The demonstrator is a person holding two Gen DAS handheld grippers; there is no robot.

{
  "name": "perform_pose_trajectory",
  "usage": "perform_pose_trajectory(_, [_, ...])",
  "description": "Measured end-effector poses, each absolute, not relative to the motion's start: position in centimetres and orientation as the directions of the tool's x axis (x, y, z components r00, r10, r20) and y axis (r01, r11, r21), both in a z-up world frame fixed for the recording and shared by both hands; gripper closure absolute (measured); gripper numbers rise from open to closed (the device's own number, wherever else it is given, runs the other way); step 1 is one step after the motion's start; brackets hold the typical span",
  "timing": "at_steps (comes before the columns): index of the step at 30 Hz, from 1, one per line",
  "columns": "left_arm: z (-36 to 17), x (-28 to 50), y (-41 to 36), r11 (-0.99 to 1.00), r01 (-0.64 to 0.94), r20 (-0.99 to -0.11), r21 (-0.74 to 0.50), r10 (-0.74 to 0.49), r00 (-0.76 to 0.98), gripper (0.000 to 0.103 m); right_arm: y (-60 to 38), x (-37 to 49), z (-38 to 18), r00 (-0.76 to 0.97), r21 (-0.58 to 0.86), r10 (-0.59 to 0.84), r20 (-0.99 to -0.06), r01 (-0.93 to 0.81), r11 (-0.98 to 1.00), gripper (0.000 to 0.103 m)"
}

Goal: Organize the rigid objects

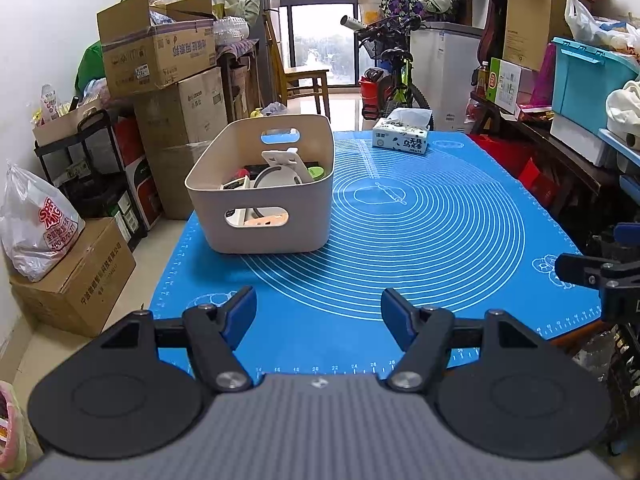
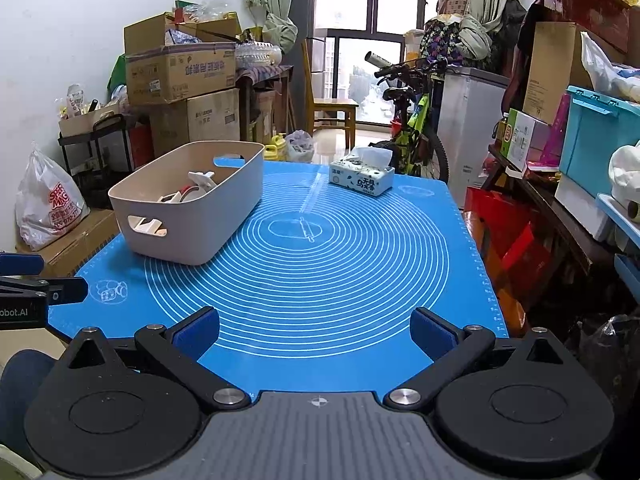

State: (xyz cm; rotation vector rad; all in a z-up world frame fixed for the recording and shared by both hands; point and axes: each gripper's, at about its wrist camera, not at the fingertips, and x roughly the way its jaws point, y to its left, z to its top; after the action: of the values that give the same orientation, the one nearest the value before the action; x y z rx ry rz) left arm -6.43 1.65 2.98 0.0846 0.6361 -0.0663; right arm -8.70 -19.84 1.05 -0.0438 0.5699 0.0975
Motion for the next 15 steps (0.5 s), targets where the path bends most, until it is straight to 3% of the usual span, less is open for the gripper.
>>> perform_pose_trajectory(15, [3.01, -6.42, 1.64, 0.995, 0.085, -0.597, 0.06, -0.032, 0.802, 0.034, -19.96, -8.63, 0.76, 0.831, -0.007, 0.081, -0.55, -0.101, 0.995, 0.002])
